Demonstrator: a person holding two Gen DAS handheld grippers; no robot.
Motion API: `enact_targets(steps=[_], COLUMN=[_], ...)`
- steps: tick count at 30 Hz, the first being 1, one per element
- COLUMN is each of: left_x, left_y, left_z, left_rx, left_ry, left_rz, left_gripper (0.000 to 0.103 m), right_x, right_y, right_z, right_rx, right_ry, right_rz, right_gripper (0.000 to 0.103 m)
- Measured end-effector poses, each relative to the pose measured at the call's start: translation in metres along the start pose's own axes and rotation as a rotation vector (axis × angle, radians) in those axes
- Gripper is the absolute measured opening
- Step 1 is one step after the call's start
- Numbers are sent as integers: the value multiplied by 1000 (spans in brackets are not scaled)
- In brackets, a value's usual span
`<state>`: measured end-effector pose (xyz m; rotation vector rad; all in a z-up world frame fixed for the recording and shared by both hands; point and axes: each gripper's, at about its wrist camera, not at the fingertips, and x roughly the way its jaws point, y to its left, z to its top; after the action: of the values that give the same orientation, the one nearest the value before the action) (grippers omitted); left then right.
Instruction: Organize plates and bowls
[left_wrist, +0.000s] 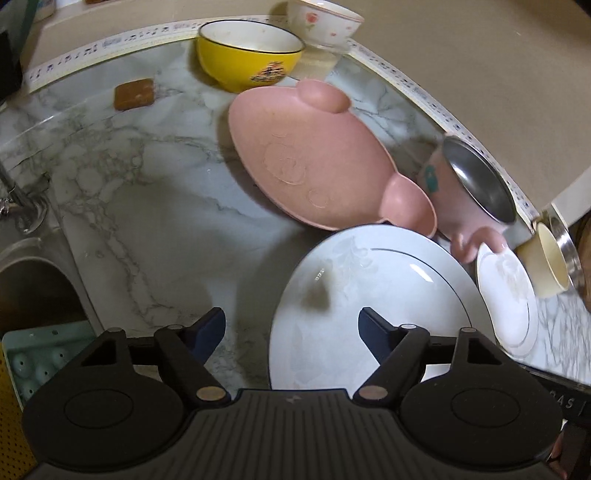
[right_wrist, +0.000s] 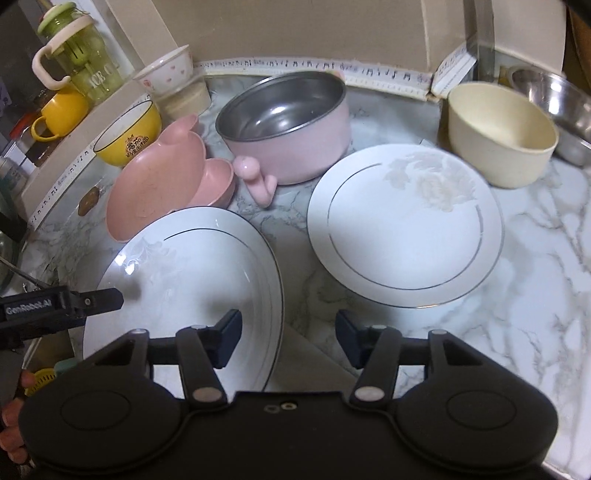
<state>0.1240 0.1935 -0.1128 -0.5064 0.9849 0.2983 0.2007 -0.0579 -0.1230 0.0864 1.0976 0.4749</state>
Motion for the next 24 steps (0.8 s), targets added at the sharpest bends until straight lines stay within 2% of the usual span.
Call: enact_targets(steps=[2, 3, 4, 6, 10, 11, 13, 16, 24], left_x=[3, 5, 6, 7, 6, 6, 7, 6, -7], left_y=[2, 3, 5, 9, 8, 8, 10, 11, 5], left_z=[0, 0, -1, -2, -4, -4, -4, -5, -16], left_rx=[-3, -10, -17, -34, -19, -21, -29, -33, 9], left_ry=[11, 22, 34, 41, 40, 43, 52, 52, 37], left_rz=[4, 1, -11, -20, -21, -20, -22, -40, -21], left_gripper=[74, 61, 55, 52, 34, 32, 25, 18, 17], right_x=[4, 6, 8, 10, 10, 10, 10, 9, 2], right_y=[-2, -2, -3, -2, -2, -2, -3, -4, -7], right_z=[2, 3, 4, 4, 3, 3, 3, 2, -6], right_rx=[24, 35, 42, 49, 52, 55, 61, 55, 59], right_ry=[17, 22, 27, 36, 37, 37, 38, 36, 37], right_rz=[22, 35, 45, 60, 76, 82, 82, 70, 77], right_gripper=[48, 46, 40, 34, 21, 18, 16, 11, 10])
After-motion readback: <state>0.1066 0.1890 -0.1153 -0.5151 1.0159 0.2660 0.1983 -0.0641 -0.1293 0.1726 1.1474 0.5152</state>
